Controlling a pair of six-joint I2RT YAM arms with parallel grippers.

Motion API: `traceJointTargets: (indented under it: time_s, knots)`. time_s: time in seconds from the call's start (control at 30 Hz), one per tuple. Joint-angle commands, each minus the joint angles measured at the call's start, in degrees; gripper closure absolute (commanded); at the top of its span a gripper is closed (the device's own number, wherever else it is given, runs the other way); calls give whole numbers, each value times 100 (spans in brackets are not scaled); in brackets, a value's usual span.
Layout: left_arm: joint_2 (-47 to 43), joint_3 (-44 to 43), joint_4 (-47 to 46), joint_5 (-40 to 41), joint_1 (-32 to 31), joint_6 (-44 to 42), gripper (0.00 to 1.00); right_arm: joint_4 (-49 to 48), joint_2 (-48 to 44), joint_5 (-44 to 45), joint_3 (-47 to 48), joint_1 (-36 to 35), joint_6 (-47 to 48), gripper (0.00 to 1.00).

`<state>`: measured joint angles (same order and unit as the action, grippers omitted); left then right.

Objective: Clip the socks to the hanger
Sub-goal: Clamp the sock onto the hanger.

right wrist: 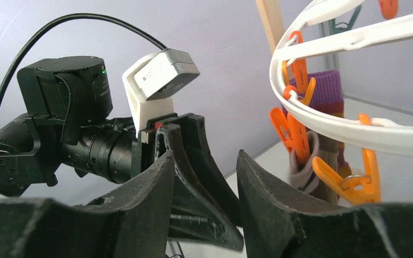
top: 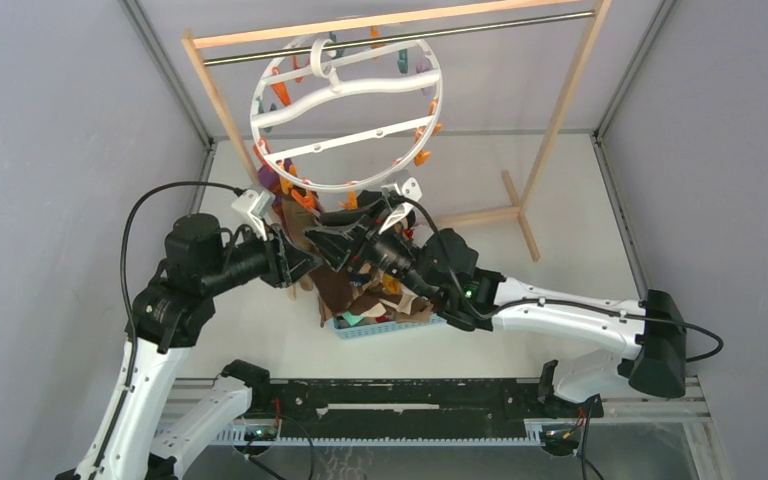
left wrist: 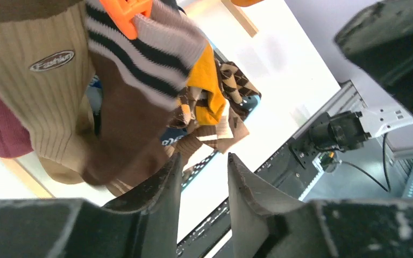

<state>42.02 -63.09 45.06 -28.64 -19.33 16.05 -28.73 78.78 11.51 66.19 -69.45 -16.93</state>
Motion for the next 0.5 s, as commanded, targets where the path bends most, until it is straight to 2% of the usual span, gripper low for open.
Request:
traceJointTargets:
  time_s: [0.0,0.23,0.47]
  knots:
    - [-133,69,-332,604,-24,-176,63,-90,-747,182,-369,99,-19,46]
    - [-193,21,-306,722,-27,-363,64,38,-1638,302,-1397,563,-212,47]
    - [-179,-94,-254,666,-24,-395,64,118,-1621,387,-1645,800,438,41]
